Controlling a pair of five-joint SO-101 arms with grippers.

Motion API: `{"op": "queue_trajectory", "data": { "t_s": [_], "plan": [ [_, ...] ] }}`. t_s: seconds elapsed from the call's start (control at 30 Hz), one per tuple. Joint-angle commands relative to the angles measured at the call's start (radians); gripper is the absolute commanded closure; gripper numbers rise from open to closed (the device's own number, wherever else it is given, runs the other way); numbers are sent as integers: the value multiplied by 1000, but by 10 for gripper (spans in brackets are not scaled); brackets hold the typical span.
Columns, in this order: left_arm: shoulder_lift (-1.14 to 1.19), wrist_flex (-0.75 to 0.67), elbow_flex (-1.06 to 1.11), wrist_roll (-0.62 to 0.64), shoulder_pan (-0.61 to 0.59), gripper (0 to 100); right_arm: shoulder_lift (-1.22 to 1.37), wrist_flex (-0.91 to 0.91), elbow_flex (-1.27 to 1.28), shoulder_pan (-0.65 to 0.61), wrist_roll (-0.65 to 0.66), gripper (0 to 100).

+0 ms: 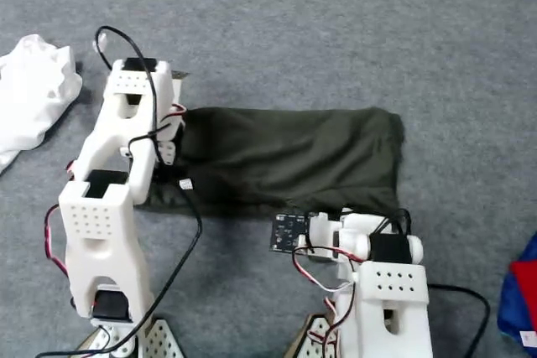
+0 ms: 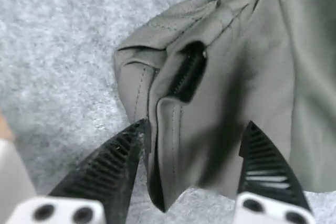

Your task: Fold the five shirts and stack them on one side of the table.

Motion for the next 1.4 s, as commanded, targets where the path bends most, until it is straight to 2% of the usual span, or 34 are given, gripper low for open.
{"op": "queue_trajectory", "data": {
  "t_s": [0.0,0.2,0.43,0.67,0.93,1.17,1.3,1.37],
  "plan": [
    [-18,11,-48,-2,35,981,2,15,65,-7,15,715],
    [-18,75,-137,-2,74,981,53,11,61,18,23,715],
    [-102,77,-212,-2,66,981,196,-21,12,18,23,716],
    [-191,77,-201,-2,64,981,262,-41,-8,19,21,893],
    [-259,77,-201,-2,64,981,262,-58,-15,39,17,904],
    [-303,77,-201,0,72,981,266,-192,-12,96,18,906],
    [-328,77,-201,0,74,981,266,-204,-31,90,21,998],
    [-335,77,-201,0,74,981,266,-201,-61,90,21,993]
  ]
}}
